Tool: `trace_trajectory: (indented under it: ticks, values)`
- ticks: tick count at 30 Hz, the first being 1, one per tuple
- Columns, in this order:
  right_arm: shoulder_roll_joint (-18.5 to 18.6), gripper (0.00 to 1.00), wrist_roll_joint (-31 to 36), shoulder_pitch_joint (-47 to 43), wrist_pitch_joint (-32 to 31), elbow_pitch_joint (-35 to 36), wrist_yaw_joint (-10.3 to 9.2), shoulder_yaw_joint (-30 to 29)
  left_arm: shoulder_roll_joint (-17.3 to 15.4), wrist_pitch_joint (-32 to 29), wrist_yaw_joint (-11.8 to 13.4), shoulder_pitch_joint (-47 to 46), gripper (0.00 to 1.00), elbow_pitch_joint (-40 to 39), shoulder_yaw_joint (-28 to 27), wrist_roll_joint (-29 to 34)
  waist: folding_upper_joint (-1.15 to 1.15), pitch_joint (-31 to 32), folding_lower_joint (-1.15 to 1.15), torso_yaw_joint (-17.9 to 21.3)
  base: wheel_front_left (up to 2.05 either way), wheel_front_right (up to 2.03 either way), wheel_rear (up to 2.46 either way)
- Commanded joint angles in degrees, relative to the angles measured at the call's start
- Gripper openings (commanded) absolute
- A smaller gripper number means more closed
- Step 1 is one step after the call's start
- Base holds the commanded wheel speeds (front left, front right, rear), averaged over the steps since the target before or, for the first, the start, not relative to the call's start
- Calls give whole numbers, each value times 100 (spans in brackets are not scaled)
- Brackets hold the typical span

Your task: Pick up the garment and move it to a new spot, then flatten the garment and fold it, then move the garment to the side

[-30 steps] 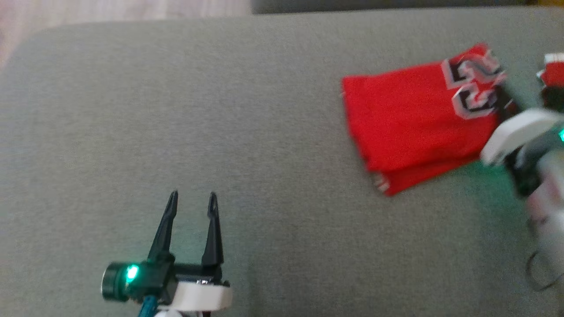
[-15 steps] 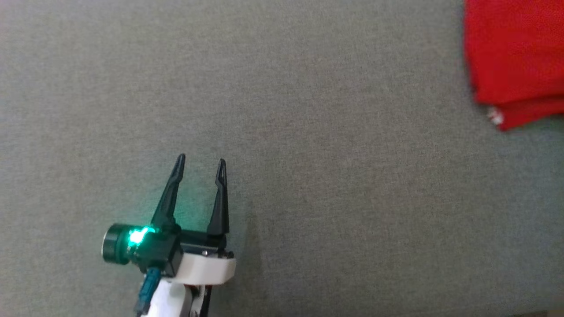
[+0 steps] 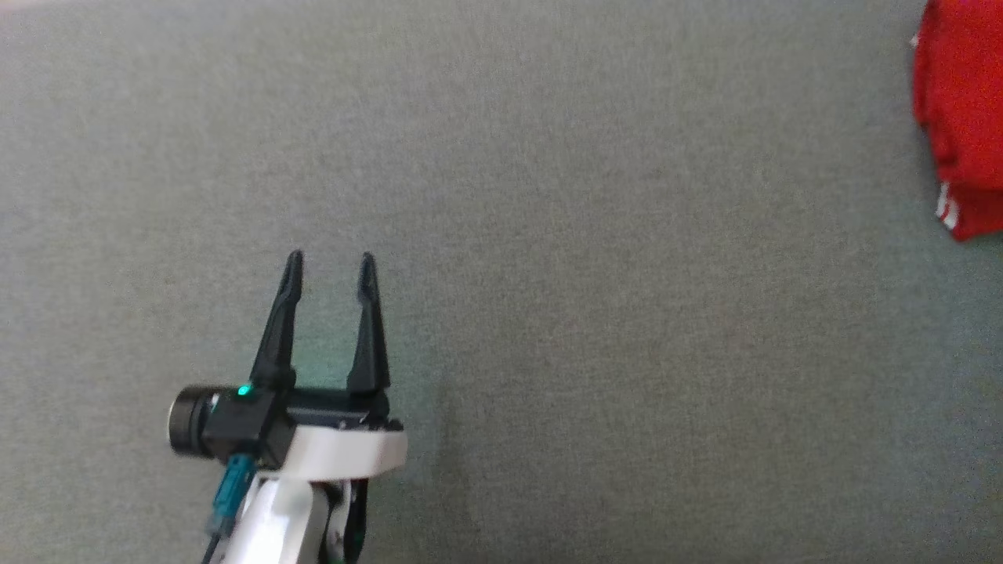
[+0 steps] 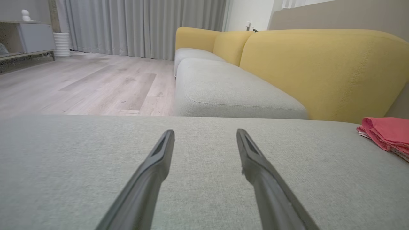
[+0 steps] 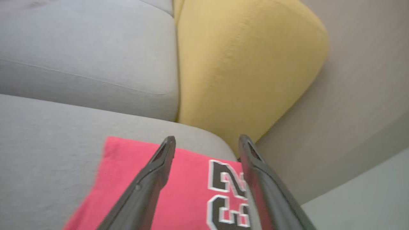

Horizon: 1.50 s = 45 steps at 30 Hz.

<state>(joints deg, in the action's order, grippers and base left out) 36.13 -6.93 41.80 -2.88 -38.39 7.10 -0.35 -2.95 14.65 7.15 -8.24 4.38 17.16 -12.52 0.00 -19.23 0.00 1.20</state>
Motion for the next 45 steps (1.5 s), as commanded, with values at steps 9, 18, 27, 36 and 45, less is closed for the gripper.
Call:
trace_trajectory:
  ticks: [9,18,27,36,45]
  values:
    - [-1985,100,-25,-1815,1266,459,39,901,7,35,-74,698,100,80,-265,-98,0,1664,0,-222,0,0,0]
    - [-2954,100,-663,-3304,1784,1401,39,1413,7,35,-100,1329,100,-130,-461,60,0,2447,0,-300,0,0,0]
    - [-3266,100,-156,-4511,1787,2416,39,1071,7,35,-41,1961,100,-248,-747,214,0,2844,0,-221,0,0,0]
    - [-3322,100,-78,-4732,1788,2509,39,977,7,35,-7,2067,100,-133,-876,297,0,2949,0,-184,0,0,0]
    - [-3324,100,-219,-4747,1788,2546,39,897,7,35,23,2025,100,-61,-933,416,0,2932,0,-201,0,0,0]
